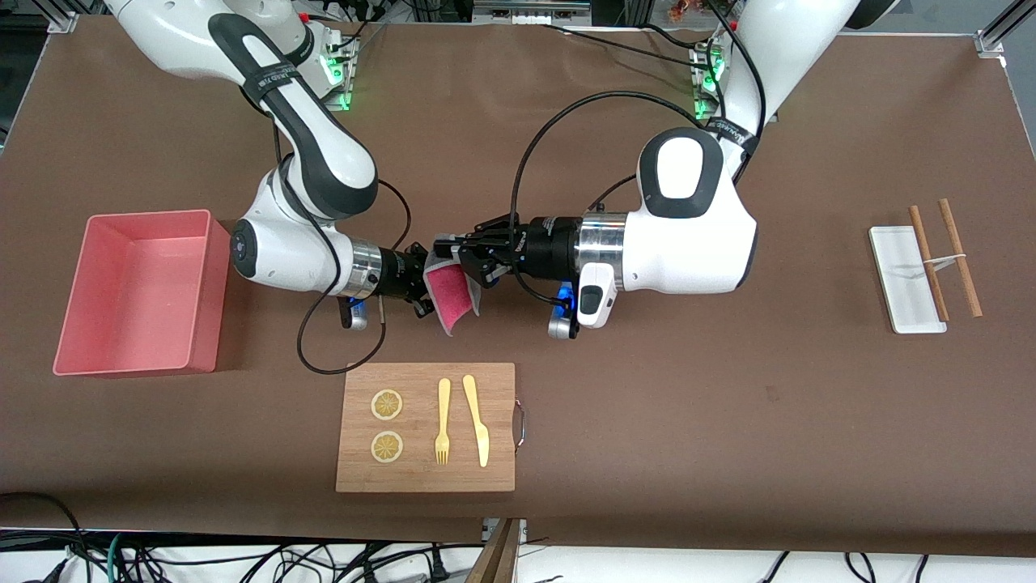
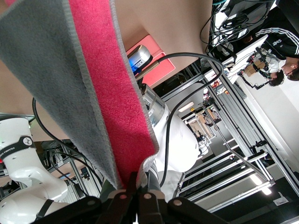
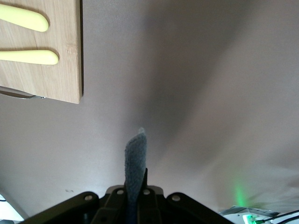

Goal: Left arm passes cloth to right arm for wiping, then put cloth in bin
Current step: 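Grasp the cloth with the right gripper while the left gripper holds it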

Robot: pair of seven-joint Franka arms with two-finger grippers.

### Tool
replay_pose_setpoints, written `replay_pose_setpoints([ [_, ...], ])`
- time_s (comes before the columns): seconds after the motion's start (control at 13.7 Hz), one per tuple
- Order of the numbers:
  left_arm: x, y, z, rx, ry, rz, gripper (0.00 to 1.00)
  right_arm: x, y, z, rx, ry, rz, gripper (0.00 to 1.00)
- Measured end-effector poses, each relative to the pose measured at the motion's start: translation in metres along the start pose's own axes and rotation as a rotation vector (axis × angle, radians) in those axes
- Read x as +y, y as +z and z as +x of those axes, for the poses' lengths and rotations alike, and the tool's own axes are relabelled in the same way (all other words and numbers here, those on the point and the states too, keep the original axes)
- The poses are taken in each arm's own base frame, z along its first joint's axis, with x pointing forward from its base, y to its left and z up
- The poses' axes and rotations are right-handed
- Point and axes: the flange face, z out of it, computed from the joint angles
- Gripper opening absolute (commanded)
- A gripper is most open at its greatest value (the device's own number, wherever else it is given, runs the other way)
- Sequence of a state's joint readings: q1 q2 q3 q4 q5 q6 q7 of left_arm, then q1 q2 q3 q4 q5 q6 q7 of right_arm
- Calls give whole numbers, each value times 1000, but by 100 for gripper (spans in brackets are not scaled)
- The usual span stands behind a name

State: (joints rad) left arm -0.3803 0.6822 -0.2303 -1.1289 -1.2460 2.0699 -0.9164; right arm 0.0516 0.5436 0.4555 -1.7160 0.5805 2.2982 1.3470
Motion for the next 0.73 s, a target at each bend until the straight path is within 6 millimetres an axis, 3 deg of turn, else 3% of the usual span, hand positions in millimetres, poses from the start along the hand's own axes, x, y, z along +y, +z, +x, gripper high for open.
replay_pose_setpoints([
  [0.15,0,-1,1,2,0,-1,0,-1,-1,0,0,-1,2,0],
  [0.22,0,-1,1,3,0,-1,5,-1,-1,0,0,-1,2,0],
  [0.29,1,-2,1,4,0,-2,20,-1,-1,0,0,-1,2,0],
  [0.44,1,-3,2,7,0,-3,100,-1,-1,-1,-1,-2,3,0],
  [0.73,-1,-12,9,125,93,96,100,-1,-1,-2,-1,-37,3,0],
])
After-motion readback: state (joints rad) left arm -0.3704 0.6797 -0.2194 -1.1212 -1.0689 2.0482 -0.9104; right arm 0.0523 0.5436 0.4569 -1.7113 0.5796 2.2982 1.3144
